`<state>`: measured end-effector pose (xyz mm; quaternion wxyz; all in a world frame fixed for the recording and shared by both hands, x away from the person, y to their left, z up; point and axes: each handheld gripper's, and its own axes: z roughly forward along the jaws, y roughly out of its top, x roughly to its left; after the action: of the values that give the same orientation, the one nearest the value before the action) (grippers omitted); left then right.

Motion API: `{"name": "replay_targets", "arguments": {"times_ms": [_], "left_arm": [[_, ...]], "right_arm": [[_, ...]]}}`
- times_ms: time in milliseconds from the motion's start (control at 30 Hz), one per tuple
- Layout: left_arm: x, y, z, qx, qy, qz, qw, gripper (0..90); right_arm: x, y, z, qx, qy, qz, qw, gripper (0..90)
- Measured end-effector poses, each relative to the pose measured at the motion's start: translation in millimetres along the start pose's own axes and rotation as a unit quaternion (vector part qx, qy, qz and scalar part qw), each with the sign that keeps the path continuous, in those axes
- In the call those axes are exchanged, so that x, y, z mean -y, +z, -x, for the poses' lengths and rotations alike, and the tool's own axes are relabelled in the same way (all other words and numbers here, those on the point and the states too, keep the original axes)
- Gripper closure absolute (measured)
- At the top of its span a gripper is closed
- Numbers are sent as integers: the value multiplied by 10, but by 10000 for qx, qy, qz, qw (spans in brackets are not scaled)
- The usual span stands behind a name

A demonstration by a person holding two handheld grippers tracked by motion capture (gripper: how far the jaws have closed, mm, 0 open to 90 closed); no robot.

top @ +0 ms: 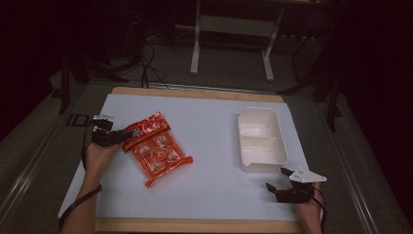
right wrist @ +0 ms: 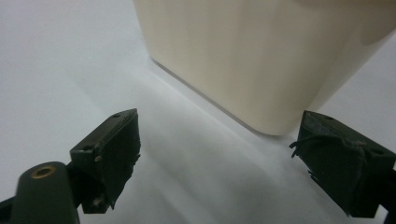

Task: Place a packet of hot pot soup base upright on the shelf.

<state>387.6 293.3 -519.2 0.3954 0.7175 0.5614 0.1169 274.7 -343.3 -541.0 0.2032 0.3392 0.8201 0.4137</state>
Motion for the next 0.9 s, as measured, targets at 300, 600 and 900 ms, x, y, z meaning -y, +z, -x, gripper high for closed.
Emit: {"name": "replay_targets", "arguments": {"times_ms": [300,600,900], "left_arm": [[-117,48,144,196,278,-47,9994,692],[-192,101,253,413,564,-115,9975,710],[-396,366,587,369,1097,-448,9923,709]], "right_arm": [[0,0,-1,-23,-12,-1,10000,136],[0,2,-1,-39,-21,-1,10000,136],[0,2,-1,-80,-48,-7,10000,136]]}}
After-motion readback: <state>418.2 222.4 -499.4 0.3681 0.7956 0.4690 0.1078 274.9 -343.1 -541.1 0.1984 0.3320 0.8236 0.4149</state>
